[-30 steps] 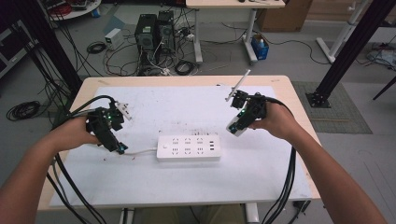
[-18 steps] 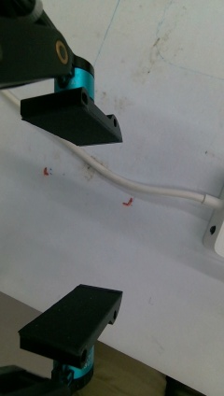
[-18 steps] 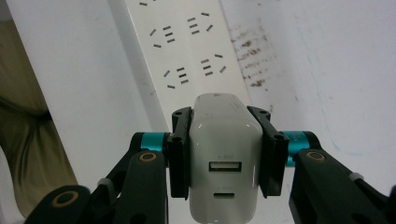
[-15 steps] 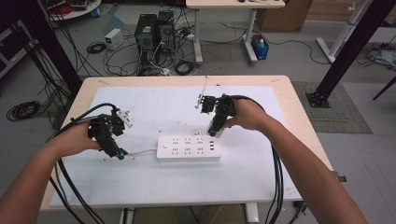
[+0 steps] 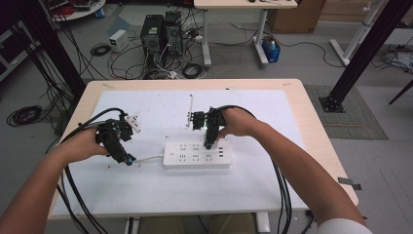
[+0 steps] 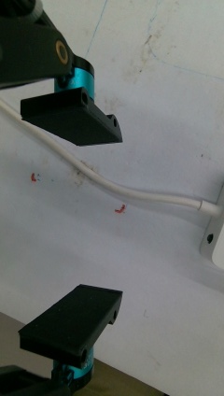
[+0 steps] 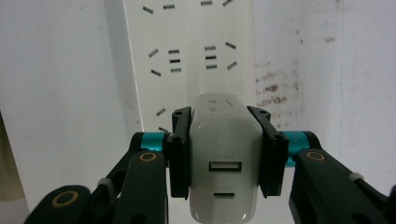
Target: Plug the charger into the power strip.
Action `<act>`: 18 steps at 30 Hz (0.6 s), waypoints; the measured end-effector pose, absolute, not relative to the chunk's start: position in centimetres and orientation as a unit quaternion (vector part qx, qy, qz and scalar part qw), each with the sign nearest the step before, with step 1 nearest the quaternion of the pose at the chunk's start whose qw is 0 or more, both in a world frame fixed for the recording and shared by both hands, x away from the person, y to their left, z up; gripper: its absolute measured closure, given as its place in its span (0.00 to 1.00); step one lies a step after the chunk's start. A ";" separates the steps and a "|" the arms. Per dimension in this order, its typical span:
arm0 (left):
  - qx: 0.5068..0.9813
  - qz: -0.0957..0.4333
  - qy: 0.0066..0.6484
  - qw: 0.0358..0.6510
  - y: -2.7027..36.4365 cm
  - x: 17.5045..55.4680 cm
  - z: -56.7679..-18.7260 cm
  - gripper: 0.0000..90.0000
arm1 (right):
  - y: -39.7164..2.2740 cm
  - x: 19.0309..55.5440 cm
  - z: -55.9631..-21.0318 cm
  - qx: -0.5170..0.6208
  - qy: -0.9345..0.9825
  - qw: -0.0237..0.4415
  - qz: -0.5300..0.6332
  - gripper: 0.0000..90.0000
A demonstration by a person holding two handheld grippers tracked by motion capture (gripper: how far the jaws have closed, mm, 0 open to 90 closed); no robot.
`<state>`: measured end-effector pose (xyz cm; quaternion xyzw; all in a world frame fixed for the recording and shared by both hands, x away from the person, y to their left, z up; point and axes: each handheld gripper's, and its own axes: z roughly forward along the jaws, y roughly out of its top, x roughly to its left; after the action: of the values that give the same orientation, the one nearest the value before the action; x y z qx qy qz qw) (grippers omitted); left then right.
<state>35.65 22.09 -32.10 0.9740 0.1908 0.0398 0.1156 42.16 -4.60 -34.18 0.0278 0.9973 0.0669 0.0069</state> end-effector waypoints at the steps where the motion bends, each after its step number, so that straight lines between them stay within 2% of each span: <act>1: 0.974 0.040 0.191 0.115 22.2 35.7 -32.1 0.23 | -4.4 42.2 -34.3 0.021 0.998 0.006 0.065 0.69; 18: 0.972 0.036 0.199 0.120 22.4 35.8 -32.5 0.23 | -3.9 42.6 -35.3 -0.008 0.999 0.000 0.042 0.69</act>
<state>35.76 22.41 -32.52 0.9719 0.1994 0.0361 0.1197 42.62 -3.87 -35.27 -0.0082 0.9991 0.0418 -0.0004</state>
